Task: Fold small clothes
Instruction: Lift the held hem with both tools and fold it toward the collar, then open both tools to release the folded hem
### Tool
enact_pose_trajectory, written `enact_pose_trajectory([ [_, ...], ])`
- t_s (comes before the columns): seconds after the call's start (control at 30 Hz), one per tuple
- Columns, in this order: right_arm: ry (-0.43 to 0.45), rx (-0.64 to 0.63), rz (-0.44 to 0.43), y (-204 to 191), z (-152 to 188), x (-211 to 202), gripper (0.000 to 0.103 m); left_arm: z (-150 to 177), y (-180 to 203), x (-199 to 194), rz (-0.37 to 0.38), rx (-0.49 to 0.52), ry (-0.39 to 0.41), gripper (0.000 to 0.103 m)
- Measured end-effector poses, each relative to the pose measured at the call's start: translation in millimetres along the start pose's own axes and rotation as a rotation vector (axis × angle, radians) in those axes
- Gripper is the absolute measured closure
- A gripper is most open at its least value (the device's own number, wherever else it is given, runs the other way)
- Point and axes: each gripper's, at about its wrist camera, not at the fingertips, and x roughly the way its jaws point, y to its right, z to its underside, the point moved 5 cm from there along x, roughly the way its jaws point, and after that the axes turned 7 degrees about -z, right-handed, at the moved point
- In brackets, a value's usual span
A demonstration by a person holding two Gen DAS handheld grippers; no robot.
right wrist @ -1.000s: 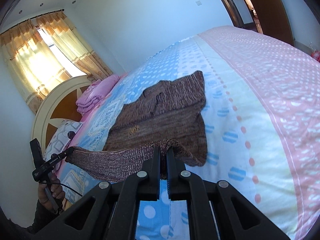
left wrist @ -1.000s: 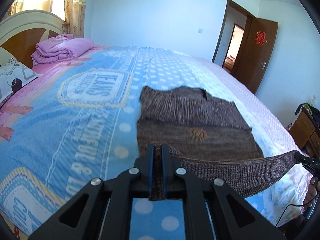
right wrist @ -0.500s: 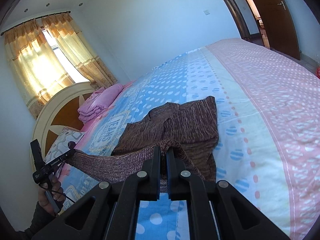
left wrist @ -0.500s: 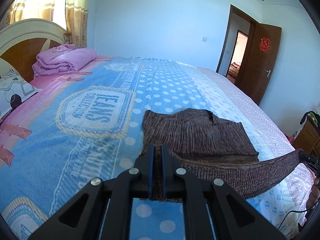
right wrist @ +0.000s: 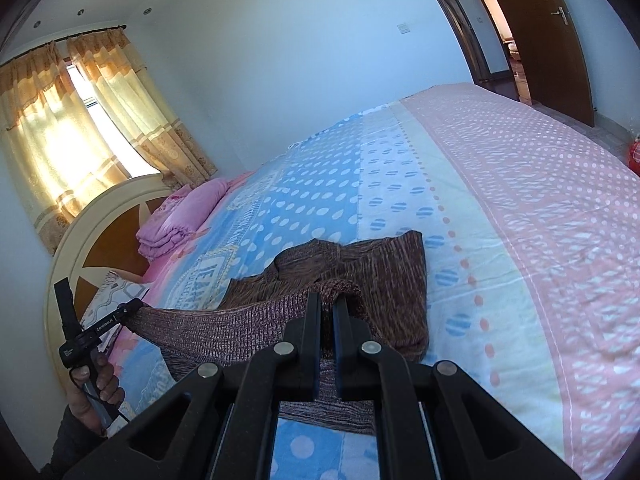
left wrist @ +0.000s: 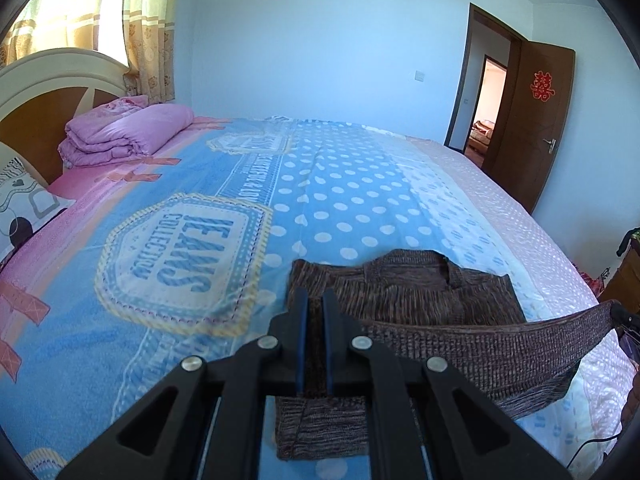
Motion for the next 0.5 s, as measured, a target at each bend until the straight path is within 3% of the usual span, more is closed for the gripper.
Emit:
enact_pose_trajectory([
  [0.3,-0.054,0.021,0.052,29,-20,65,0.099,-7,10,69,-0.043,0.02,-0.07,0.095],
  [0.5,-0.137,0.027,0.13,63,-20,140,0.099,5,18,136,-0.114,0.064,-0.137,0.095],
])
